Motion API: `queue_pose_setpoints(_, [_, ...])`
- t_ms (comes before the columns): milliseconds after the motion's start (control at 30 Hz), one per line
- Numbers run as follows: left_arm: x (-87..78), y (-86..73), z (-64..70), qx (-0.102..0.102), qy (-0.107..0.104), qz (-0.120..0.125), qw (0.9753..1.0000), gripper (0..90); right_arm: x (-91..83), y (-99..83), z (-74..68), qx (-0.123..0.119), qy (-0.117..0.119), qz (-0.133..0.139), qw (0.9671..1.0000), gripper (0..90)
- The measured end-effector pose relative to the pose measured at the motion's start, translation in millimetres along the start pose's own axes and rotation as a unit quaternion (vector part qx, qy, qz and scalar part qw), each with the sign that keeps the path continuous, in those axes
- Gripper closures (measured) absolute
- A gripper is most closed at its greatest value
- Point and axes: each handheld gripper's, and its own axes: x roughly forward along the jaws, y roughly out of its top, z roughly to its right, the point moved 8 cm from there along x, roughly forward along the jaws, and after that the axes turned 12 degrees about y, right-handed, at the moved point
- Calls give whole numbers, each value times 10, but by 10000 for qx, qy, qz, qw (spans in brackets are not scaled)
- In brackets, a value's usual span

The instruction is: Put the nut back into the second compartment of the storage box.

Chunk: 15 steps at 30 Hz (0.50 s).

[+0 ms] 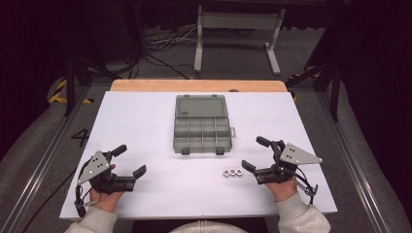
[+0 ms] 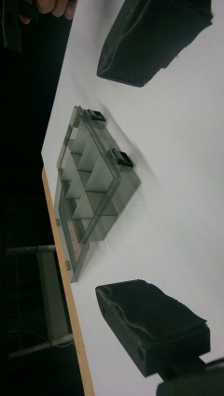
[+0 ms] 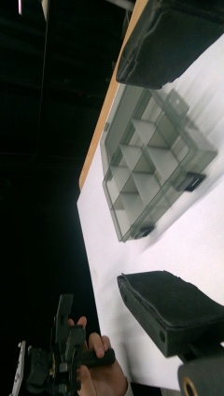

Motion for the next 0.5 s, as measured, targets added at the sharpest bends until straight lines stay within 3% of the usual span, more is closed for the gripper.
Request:
queue_pose_setpoints(200, [-5,3,-2,-14,-18,2,10000,15,98,70,-48,43,159,60,9998,34])
queue_pose_setpoints(267, [-6,6,1,-10,-14,18,10000,15,144,25,-38,65,172,-256,9995,40])
queue_pose_setpoints(367, [-8,5,2,-4,-29,0,10000,15,167,-67,-22,272,219,-943,9949,43])
queue_pose_setpoints(500, [-4,4,3,-6,-29,1,10000,15,195,-88,-7,291,194,-1429,9891,49])
